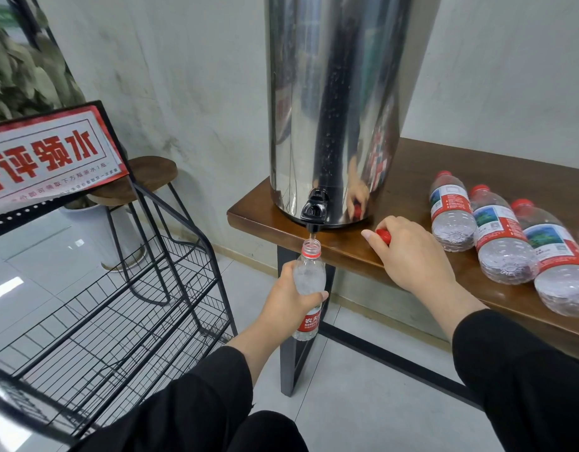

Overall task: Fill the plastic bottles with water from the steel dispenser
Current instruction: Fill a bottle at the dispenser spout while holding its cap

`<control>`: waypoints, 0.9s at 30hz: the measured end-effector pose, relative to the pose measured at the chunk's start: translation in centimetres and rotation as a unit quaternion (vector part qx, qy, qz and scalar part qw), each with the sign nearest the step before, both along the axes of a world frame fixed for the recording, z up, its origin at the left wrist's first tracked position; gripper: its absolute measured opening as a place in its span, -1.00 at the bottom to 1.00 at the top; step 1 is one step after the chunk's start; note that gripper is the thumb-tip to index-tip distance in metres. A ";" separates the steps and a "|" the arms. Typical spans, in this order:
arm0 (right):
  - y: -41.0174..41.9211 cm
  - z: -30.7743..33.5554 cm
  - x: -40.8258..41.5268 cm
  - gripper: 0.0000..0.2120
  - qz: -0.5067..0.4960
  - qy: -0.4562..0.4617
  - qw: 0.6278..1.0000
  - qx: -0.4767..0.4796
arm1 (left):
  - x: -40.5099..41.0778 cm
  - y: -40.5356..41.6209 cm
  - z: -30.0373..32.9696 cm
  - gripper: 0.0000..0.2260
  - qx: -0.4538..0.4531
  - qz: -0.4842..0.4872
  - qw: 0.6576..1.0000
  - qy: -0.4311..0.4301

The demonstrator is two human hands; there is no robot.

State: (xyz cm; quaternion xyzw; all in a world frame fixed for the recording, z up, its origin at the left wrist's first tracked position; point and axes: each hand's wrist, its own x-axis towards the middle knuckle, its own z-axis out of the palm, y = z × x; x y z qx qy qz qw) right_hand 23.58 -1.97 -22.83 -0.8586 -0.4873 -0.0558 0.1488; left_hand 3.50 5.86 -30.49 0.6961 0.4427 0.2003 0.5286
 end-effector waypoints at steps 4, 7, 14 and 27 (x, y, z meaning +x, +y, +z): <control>0.1 0.0 0.0 -0.60 0.001 0.001 1.000 0.000 | 0.0 0.0 -0.1 -0.35 0.006 -0.002 1.000 0.002; 0.0 0.0 0.0 -0.60 0.002 0.002 1.000 -0.001 | 0.0 0.0 -0.3 -0.35 0.006 0.000 1.000 0.002; 0.1 0.0 0.0 -0.57 -0.002 0.000 1.000 -0.006 | 0.1 -0.1 -0.1 -0.35 0.004 0.004 1.000 0.006; 0.1 0.1 0.0 -0.57 0.001 0.001 1.000 -0.001 | 0.1 -0.2 -0.2 -0.36 0.010 0.001 1.000 0.001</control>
